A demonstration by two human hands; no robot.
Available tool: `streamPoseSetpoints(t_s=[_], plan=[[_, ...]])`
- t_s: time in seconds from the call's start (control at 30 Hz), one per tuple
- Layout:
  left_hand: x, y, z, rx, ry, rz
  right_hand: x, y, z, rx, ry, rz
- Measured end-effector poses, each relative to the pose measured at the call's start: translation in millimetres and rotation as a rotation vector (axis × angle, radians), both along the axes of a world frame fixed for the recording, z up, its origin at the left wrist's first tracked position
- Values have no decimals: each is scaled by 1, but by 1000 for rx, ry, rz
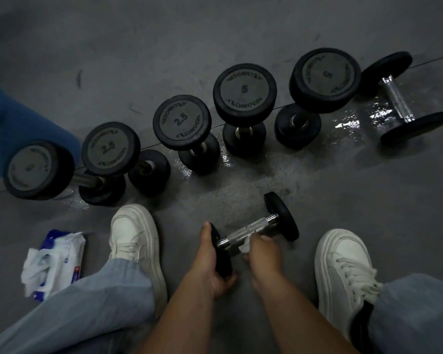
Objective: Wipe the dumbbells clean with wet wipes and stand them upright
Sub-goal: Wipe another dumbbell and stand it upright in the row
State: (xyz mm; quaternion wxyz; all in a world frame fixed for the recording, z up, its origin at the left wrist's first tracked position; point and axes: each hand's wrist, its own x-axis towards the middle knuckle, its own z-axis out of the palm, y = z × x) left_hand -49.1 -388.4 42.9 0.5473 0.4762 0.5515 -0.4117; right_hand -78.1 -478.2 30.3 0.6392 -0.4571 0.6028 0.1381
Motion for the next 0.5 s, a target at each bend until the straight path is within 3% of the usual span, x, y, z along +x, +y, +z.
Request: streamPoseSetpoints(t_s=[0.23, 0.37, 0.5], plan=[[-3, 0, 6, 2, -10, 11, -7, -21, -7, 180, 8, -267], [-2, -1, 6, -18, -25, 24, -14, -22, -6, 342, -63, -157], [-2, -1, 4, -12, -31, 21, -9, -24, -2, 163, -20, -135]])
